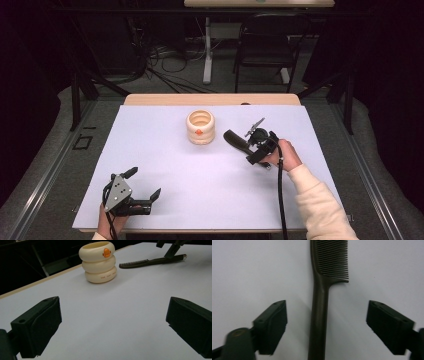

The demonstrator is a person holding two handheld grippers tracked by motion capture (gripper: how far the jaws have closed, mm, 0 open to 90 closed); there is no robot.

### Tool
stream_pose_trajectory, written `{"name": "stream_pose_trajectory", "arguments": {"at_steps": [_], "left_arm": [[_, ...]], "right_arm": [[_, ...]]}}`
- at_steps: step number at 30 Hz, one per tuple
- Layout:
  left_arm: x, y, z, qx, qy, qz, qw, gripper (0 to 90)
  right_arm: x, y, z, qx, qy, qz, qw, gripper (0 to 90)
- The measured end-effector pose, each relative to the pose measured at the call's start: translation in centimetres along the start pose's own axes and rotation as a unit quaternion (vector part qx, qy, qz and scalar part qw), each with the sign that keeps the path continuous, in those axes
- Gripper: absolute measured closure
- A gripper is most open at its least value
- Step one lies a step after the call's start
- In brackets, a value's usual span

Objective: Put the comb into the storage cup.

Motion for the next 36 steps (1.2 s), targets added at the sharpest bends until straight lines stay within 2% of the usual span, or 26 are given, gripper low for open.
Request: {"name": "stream_pose_trajectory", "arguments": {"at_steps": [9,15,18,21,23,24,29,30,31,36], "left_arm": [[0.0,-0.1,0.0,0.002,0.000,-0.004,1.0000,0.3],[0.0,-0.1,-0.1,0.006,0.003,-0.006,1.0000,0.3],[0.0,-0.1,-0.1,0.006,0.004,-0.006,1.0000,0.3],[0.0,-0.1,-0.1,0.006,0.003,-0.006,1.0000,0.3],[0.0,-0.1,-0.1,0.005,0.004,-0.006,1.0000,0.3],[0.0,-0.2,-0.1,0.006,0.004,-0.006,1.0000,0.3],[0.0,-0.2,-0.1,0.005,0.005,-0.007,1.0000,0.3],[0.0,-0.2,-0.1,0.006,0.005,-0.007,0.9999,0.3],[0.0,-0.2,-0.1,0.006,0.007,-0.007,0.9999,0.3],[0.0,-0.2,-0.1,0.006,0.006,-0.008,0.9999,0.3]], "right_arm": [[0.4,-0.8,1.5,0.032,0.029,0.007,0.9991,52.6],[0.7,-1.3,2.3,0.056,0.042,0.011,0.9975,61.7],[0.8,-1.6,2.6,0.070,0.049,0.009,0.9963,64.1],[0.8,-2.0,2.7,0.083,0.045,0.007,0.9955,64.9],[0.9,-2.1,2.8,0.087,0.043,0.008,0.9953,65.5],[0.8,-2.2,2.8,0.086,0.050,0.006,0.9951,65.5],[0.9,-2.8,2.8,0.099,0.033,0.009,0.9945,67.7],[0.7,-2.8,2.8,0.105,0.039,0.007,0.9937,68.2],[0.8,-2.9,2.8,0.106,0.029,0.008,0.9939,68.5],[0.7,-3.2,2.8,0.110,0.018,0.014,0.9937,71.5]]}}
Point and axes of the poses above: each handheld gripper's, and its own axes: y roughly backward along the jaws, z roughly out of its top, x roughly to its left, the point moved 2 cm from there along -y, roughly forward along the jaws, and after that the axes turned 6 degrees about -z, right-handed, at the moved point
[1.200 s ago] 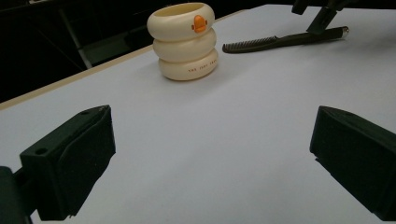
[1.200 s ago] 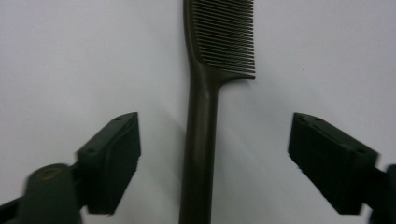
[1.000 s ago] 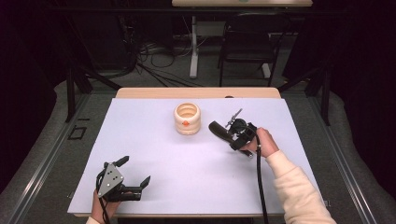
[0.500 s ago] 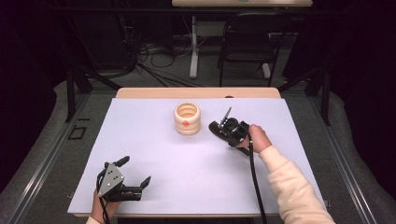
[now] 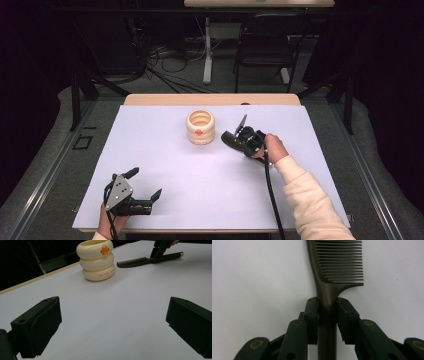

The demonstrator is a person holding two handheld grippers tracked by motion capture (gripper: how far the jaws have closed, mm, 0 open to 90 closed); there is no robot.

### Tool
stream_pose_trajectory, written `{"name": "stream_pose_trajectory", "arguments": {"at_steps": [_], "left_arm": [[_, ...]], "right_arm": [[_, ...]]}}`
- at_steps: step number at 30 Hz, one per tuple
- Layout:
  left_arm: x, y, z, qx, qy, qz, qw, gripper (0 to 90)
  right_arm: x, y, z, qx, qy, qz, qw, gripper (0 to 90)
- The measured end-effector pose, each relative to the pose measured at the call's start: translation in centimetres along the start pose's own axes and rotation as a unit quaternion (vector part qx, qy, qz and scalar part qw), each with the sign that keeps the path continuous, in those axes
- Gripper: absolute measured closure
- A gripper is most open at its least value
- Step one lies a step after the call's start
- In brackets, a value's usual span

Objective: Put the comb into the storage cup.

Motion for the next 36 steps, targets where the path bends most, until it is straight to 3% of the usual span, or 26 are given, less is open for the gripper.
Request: {"name": "stream_pose_trajectory", "arguments": {"at_steps": [4,9,16,20,30,36], "left_arm": [[0.0,0.0,0.0,0.000,-0.002,0.001,1.0000,0.3],[0.0,0.0,0.0,0.001,-0.002,0.001,1.0000,0.3],[0.0,0.0,0.0,0.000,-0.002,0.002,1.0000,0.3],[0.0,0.0,0.0,0.000,-0.001,0.001,1.0000,0.3],[0.0,0.0,0.0,0.000,-0.003,0.001,1.0000,0.3],[0.0,0.0,0.0,0.000,-0.002,0.001,1.0000,0.3]], "right_arm": [[-0.1,0.0,0.0,0.000,-0.006,0.003,1.0000,72.3],[-0.5,0.1,-0.5,-0.012,-0.030,0.016,0.9993,72.5],[-0.9,1.2,-1.1,-0.051,-0.047,0.027,0.9972,72.5],[-0.9,1.9,-1.5,-0.082,-0.059,0.032,0.9944,72.5],[-1.2,3.2,-2.4,-0.119,-0.070,0.037,0.9897,72.5],[-1.5,3.5,-2.9,-0.144,-0.081,0.042,0.9853,72.5]]}}
Point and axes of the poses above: each handheld gripper's, and its own axes: y roughly backward along the jaws, z roughly out of its top, x roughly to its left, the point moved 2 cm from there along -y, roughly forward along the jaws, and after that the axes turned 6 degrees about -z, right-handed, at the moved point
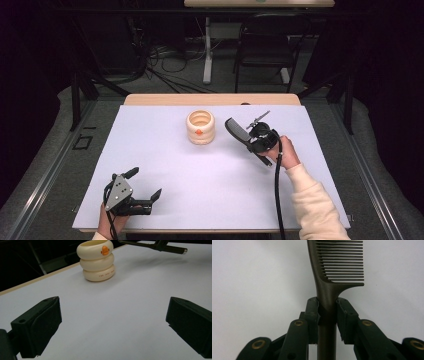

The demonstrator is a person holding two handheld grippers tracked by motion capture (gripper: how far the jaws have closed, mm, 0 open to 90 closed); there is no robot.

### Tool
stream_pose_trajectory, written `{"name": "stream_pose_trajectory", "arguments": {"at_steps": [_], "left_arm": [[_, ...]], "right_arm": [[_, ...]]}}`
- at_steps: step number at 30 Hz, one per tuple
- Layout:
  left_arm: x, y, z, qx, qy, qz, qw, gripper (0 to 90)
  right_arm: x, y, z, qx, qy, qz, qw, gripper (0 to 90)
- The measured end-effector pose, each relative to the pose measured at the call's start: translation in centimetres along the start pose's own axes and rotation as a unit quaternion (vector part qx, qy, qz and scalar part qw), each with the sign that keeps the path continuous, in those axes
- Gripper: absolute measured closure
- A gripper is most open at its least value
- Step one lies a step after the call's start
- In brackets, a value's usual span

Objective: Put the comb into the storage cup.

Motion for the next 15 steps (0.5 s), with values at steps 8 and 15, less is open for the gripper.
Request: {"name": "stream_pose_trajectory", "arguments": {"at_steps": [8,15], "left_arm": [[0.01,0.03,0.02,0.000,-0.001,0.001,1.0000,0.3],[0.02,0.03,0.01,0.000,-0.001,0.001,1.0000,0.3]], "right_arm": [[-0.15,0.42,-0.44,-0.021,-0.011,0.008,0.9997,72.5],[-0.55,0.85,-0.91,-0.036,-0.020,0.008,0.9991,72.5]]}}
Point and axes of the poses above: each handheld gripper's, and its own axes: y roughly backward along the jaws, z roughly out of its top, x roughly to its left, the point moved 2 cm from there along -y, roughly forward along the jaws, and after that the axes turned 6 degrees about -z, right-handed, at the moved point
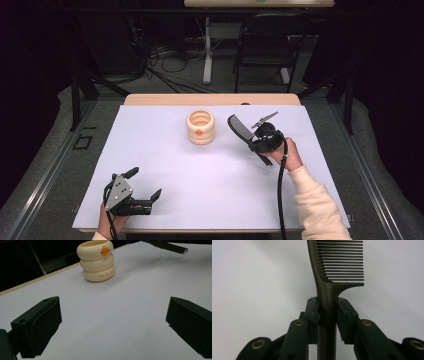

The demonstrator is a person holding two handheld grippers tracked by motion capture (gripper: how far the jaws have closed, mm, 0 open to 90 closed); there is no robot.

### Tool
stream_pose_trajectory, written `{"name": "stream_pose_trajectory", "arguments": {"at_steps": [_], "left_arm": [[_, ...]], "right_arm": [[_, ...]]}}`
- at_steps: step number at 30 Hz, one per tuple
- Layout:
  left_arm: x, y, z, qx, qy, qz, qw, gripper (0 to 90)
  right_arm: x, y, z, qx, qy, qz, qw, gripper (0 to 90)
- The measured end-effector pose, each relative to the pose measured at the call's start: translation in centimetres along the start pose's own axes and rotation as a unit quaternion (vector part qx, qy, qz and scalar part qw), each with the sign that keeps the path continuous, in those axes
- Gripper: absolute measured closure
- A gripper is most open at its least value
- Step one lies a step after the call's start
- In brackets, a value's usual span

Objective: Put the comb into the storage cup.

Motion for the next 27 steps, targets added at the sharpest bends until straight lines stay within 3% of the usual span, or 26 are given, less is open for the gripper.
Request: {"name": "stream_pose_trajectory", "arguments": {"at_steps": [27], "left_arm": [[-0.02,0.02,0.02,-0.001,-0.002,0.001,1.0000,0.3]], "right_arm": [[-0.06,0.26,-0.19,-0.052,-0.016,0.000,0.9985,72.5]]}}
Point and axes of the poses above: each handheld gripper's, and its own axes: y roughly backward along the jaws, z roughly out of its top, x roughly to its left, the point moved 2 cm from there along -y, roughly forward along the jaws, and after that the axes turned 6 degrees about -z, right-handed, at the moved point
